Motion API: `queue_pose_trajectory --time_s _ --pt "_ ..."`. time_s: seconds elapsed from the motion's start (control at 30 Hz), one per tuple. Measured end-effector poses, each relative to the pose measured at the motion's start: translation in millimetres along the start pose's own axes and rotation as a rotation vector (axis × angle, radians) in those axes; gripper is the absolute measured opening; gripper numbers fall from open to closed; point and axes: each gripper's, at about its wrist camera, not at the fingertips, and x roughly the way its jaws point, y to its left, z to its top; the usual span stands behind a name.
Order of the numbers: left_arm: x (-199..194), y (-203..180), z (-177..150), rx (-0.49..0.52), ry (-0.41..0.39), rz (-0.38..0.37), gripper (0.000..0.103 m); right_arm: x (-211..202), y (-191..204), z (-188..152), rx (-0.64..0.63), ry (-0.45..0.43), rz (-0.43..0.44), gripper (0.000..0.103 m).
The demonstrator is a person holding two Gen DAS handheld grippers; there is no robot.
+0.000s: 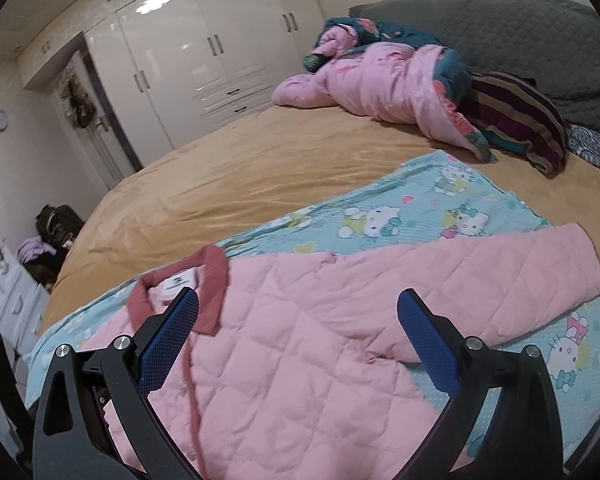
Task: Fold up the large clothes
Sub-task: 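Reach the right tool to the jacket sleeve cuff and grasp it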
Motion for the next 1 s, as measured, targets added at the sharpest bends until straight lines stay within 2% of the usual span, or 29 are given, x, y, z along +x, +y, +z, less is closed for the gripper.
queue_pose_trajectory --time_s 0.3,0.53,0.83,1.0 --pt "41 -31 -6 0.070 0.046 -0.015 0.094 33 -80 -2 0.149 0.017 -0.140 0.099" --pt "71 -41 -23 0.109 0.110 0.015 0.094 55 -151 -14 0.295 0.034 -0.277 0.099" --pt "93 -54 -42 0.154 0.144 -0.002 0.094 68 -221 -30 0.465 0.042 -0.412 0.099" --pt "96 -70 -51 0.203 0.149 -0.022 0.094 68 -256 -38 0.571 0.035 -0.453 0.099"
